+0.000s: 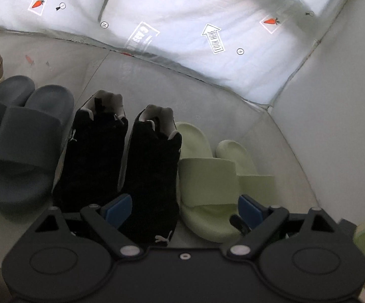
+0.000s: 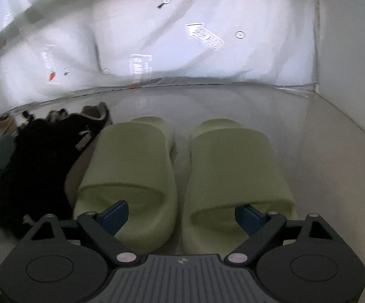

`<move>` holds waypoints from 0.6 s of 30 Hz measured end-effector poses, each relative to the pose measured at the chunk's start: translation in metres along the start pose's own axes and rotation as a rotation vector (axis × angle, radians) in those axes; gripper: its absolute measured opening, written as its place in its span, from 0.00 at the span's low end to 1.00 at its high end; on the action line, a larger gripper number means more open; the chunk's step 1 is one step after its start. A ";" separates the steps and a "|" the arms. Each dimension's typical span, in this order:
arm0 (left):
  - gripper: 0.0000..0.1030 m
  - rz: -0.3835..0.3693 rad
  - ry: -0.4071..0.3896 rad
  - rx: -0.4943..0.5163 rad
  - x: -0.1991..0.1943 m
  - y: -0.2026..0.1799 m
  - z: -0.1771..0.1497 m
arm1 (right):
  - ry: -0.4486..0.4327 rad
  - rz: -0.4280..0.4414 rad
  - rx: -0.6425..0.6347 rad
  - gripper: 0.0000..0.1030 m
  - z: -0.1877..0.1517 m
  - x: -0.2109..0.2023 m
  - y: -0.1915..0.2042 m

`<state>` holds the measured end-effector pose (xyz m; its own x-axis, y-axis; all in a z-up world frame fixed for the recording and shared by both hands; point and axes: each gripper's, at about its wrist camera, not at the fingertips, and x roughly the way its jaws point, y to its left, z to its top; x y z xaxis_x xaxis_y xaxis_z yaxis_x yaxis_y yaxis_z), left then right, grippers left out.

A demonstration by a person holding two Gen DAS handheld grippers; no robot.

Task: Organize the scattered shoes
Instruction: 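Close the right tool on both olive slides together, then carry the olive slide pair with the right tool toward the wall corner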

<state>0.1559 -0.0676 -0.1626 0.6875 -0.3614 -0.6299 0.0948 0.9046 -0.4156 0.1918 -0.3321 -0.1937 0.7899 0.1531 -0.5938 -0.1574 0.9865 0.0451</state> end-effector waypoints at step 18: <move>0.89 -0.021 -0.018 0.016 -0.008 0.020 0.005 | -0.097 -0.044 -0.031 0.26 0.015 0.008 0.014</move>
<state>0.1554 -0.0450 -0.1628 0.6981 -0.3766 -0.6090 0.1206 0.9002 -0.4184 0.2045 -0.3162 -0.1855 0.8499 0.1159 -0.5141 -0.1382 0.9904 -0.0053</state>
